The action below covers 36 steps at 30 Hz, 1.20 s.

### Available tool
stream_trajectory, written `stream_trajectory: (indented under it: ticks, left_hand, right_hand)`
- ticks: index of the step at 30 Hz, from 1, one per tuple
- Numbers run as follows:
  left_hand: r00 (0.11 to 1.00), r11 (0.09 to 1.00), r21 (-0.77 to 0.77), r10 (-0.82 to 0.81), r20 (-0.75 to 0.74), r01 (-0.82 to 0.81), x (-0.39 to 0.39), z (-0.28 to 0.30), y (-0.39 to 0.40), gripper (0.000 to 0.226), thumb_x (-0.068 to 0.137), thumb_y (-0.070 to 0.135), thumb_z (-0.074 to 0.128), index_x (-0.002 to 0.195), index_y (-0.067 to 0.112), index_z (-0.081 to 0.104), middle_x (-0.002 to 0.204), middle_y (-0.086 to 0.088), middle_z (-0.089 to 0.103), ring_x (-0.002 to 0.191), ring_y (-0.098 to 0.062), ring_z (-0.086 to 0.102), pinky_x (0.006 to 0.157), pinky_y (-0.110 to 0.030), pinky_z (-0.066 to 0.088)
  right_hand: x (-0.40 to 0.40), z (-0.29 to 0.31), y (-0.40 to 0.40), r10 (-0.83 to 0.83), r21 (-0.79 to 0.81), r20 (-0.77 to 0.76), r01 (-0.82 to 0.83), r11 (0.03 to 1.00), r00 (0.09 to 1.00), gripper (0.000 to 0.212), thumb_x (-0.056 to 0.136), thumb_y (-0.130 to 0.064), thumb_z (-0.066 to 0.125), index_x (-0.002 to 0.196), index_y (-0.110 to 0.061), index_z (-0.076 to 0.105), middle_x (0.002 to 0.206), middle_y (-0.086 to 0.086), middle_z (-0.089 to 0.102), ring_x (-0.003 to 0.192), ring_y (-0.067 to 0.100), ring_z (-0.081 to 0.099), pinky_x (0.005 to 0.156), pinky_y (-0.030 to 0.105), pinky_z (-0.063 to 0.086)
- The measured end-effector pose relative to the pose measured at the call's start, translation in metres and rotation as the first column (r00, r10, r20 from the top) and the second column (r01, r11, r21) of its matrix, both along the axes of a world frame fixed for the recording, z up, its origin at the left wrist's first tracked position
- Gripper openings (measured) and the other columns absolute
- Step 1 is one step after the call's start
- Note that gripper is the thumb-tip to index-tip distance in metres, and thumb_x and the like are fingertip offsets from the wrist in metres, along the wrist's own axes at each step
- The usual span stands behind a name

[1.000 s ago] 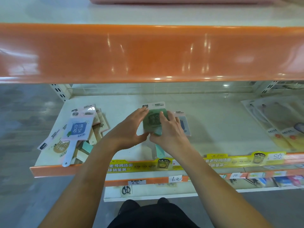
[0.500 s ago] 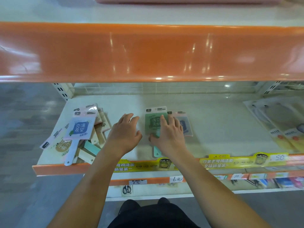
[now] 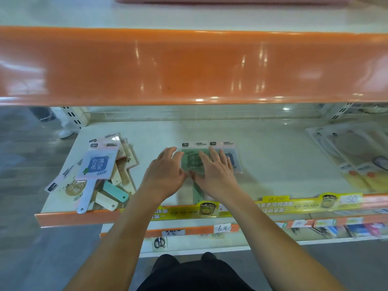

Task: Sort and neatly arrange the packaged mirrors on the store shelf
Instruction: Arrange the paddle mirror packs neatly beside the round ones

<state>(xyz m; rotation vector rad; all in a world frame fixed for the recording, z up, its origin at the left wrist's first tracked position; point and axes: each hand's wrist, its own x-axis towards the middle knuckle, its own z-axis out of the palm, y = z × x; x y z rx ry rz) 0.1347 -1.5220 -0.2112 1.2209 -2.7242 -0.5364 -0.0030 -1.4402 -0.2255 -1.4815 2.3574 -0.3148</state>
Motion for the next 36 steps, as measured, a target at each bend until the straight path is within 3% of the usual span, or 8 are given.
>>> stream_trajectory:
  ticks: [5,9,12,17,31,36]
  left_hand:
    - [0.998,0.998,-0.005,-0.06,-0.022,0.06,-0.024,0.0,0.012,0.052,0.092,0.033,0.05,0.14,0.019,0.039,0.15,-0.001,0.03,0.139,-0.018,0.028,0.107,-0.037,0.035]
    - [0.997,0.997,-0.011,-0.076,0.005,0.077,-0.041,-0.006,0.021,0.052,0.093,0.037,0.05,0.14,0.02,0.039,0.153,-0.001,0.026,0.138,-0.02,0.03,0.107,-0.037,0.035]
    - [0.996,0.996,-0.04,-0.077,0.052,0.079,-0.046,-0.014,0.026,0.043,0.095,0.033,0.047,0.135,0.017,0.046,0.152,-0.003,0.029,0.138,-0.022,0.032,0.105,-0.037,0.035]
    - [0.998,0.997,-0.044,-0.066,0.017,0.066,-0.046,-0.027,0.031,0.04,0.098,0.023,0.041,0.138,0.019,0.043,0.155,0.0,0.027,0.144,-0.018,0.023,0.108,-0.036,0.035]
    - [0.997,0.997,-0.042,-0.069,0.031,0.07,-0.068,-0.029,0.044,0.043,0.098,0.027,0.045,0.14,0.019,0.042,0.156,0.002,0.027,0.144,-0.016,0.022,0.104,-0.035,0.038]
    - [0.998,0.997,-0.045,-0.063,0.032,0.064,-0.081,-0.028,0.056,0.047,0.097,0.033,0.044,0.142,0.018,0.04,0.156,-0.001,0.026,0.144,-0.018,0.021,0.108,-0.034,0.034]
  right_hand:
    - [-0.025,0.012,0.012,-0.049,-0.099,0.035,0.052,0.994,0.998,0.049,0.097,-0.035,0.047,0.143,-0.022,0.038,0.161,0.004,0.014,0.149,0.025,0.007,0.118,0.043,0.021]
    - [-0.033,0.011,0.018,-0.067,-0.072,0.039,0.07,0.995,0.997,0.041,0.094,-0.021,0.049,0.135,-0.018,0.049,0.155,0.002,0.028,0.142,0.023,0.026,0.107,0.036,0.037]
    - [-0.032,0.005,0.021,-0.054,-0.048,0.019,0.055,0.997,0.998,0.03,0.094,-0.017,0.046,0.121,-0.012,0.059,0.14,0.002,0.045,0.132,0.023,0.038,0.098,0.034,0.042]
    - [-0.038,0.002,0.022,-0.053,-0.071,0.012,0.054,0.996,0.999,0.03,0.098,-0.022,0.044,0.122,-0.016,0.06,0.14,-0.003,0.046,0.132,0.019,0.038,0.095,0.034,0.044]
    - [-0.063,-0.005,0.039,-0.029,-0.146,0.003,0.029,0.989,1.0,0.034,0.096,-0.025,0.052,0.128,-0.017,0.06,0.14,-0.003,0.048,0.132,0.02,0.038,0.099,0.038,0.044]
    - [-0.074,-0.008,0.049,-0.034,-0.186,-0.038,0.027,0.982,0.999,0.033,0.095,-0.026,0.054,0.126,-0.017,0.061,0.137,-0.003,0.05,0.129,0.02,0.042,0.093,0.037,0.048]
